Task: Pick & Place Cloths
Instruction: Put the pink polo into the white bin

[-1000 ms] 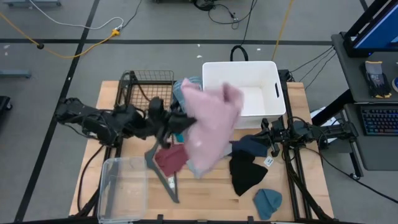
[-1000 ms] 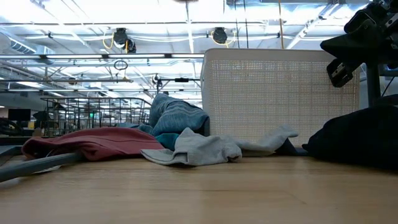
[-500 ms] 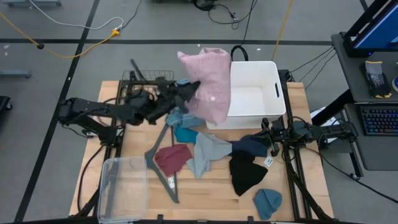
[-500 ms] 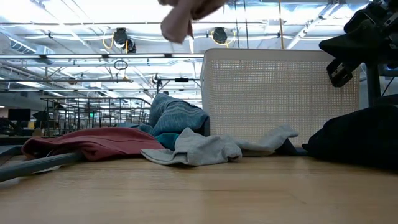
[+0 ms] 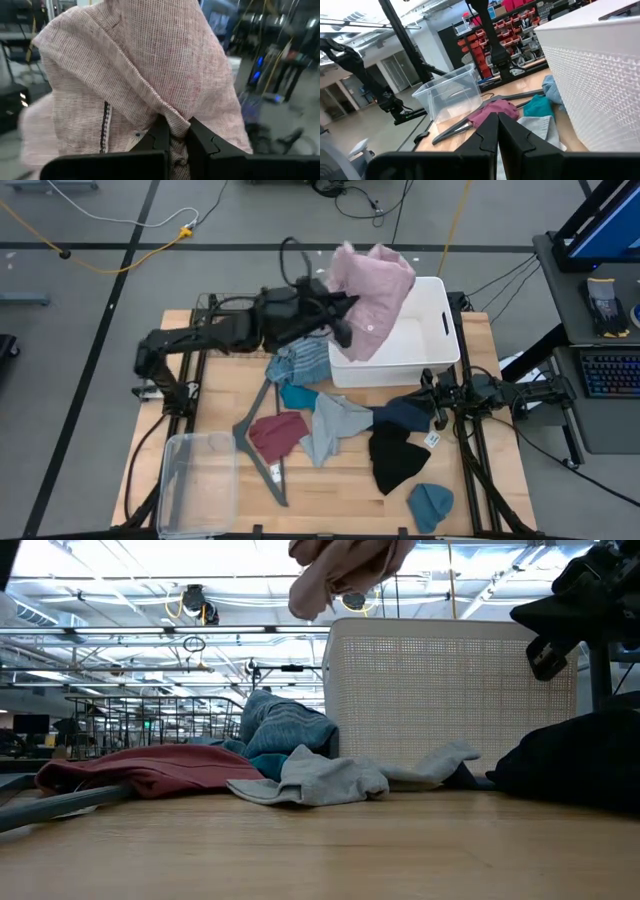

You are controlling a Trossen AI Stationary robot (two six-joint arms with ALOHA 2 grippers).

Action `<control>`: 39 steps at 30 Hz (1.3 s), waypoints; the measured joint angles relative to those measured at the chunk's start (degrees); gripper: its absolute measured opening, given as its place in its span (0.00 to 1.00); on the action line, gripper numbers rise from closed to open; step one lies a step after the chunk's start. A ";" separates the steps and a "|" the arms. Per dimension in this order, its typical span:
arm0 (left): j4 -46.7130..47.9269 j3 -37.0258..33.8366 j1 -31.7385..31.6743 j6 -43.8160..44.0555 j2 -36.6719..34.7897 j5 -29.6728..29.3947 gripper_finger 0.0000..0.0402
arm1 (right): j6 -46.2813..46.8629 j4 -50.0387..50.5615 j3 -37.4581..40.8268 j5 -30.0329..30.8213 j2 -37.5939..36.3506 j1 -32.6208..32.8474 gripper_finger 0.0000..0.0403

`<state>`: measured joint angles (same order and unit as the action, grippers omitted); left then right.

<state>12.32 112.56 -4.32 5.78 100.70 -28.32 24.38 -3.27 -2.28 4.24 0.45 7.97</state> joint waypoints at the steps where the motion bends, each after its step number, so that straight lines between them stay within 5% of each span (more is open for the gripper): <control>1: 1.63 2.90 -0.21 -1.47 1.49 -0.01 0.05 | 0.56 0.06 0.00 -0.82 -0.02 0.00 0.01; 9: 6.47 17.57 -0.67 -13.98 12.11 0.02 0.04 | 3.82 -0.32 0.00 -14.60 0.00 0.00 0.01; 17: 6.53 19.91 -3.10 -24.91 17.51 4.46 0.04 | 6.63 -3.30 0.02 -24.05 -0.02 0.02 0.01; 39: 19.77 19.75 -8.35 -29.70 30.86 14.55 0.04 | 6.39 -2.14 0.02 -25.17 0.29 0.02 0.01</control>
<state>32.09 132.31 -12.67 -23.92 131.56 -13.77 30.77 -5.41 -2.26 -20.93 0.74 7.99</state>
